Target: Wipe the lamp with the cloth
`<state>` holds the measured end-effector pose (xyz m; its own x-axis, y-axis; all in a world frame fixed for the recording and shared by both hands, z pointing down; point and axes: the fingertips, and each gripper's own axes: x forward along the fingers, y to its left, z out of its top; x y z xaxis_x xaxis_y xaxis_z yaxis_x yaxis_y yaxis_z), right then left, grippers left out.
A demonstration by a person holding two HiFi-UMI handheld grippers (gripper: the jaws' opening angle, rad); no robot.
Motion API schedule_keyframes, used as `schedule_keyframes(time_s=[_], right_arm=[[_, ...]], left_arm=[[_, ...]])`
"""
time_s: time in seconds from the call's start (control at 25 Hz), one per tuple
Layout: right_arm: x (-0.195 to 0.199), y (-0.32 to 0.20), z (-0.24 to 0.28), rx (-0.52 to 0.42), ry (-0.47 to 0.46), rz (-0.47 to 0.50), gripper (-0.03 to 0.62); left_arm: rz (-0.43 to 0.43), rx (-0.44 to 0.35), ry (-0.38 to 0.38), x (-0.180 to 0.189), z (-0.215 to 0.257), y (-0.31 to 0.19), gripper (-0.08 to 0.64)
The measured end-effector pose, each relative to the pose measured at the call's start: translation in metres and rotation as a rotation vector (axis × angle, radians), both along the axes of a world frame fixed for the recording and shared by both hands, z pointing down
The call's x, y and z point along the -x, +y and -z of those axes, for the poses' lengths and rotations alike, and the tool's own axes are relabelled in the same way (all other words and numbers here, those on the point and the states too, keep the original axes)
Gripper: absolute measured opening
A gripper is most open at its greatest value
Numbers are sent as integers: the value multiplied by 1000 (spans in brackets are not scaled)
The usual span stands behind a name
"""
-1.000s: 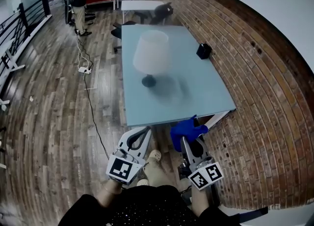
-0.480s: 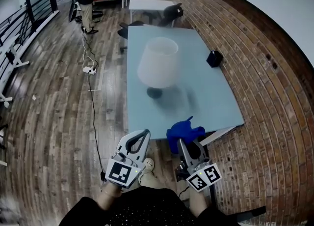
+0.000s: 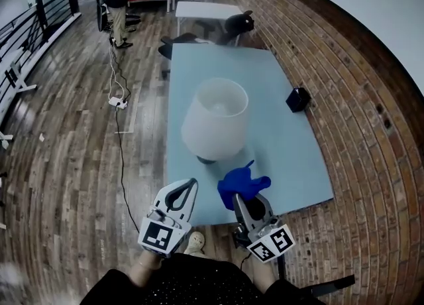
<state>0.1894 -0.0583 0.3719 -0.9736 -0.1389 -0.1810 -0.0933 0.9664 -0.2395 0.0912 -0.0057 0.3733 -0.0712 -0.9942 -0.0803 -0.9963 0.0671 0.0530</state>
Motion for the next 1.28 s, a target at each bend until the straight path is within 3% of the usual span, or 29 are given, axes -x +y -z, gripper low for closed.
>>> schedule_keyframes(time_s=[0.16, 0.32, 0.56, 0.68, 0.92, 1.28], right_arm=[[21, -14, 11, -41, -23, 56, 77], [35, -43, 58, -108, -120, 23, 77], [59, -67, 137, -284, -241, -45, 77], [75, -81, 141, -307, -210, -102, 77], [97, -104, 106, -267, -80, -251, 77], [96, -125, 87, -208, -70, -414, 77]], left_arm=[[6, -8, 8, 16, 2, -23, 9], [7, -2, -3, 26, 7, -35, 9], [25, 3, -3, 63, 23, -40, 9], [0, -2, -22, 77, 31, -49, 9], [-74, 2, -39, 96, 36, -69, 9], [-136, -3, -39, 122, 32, -88, 9]])
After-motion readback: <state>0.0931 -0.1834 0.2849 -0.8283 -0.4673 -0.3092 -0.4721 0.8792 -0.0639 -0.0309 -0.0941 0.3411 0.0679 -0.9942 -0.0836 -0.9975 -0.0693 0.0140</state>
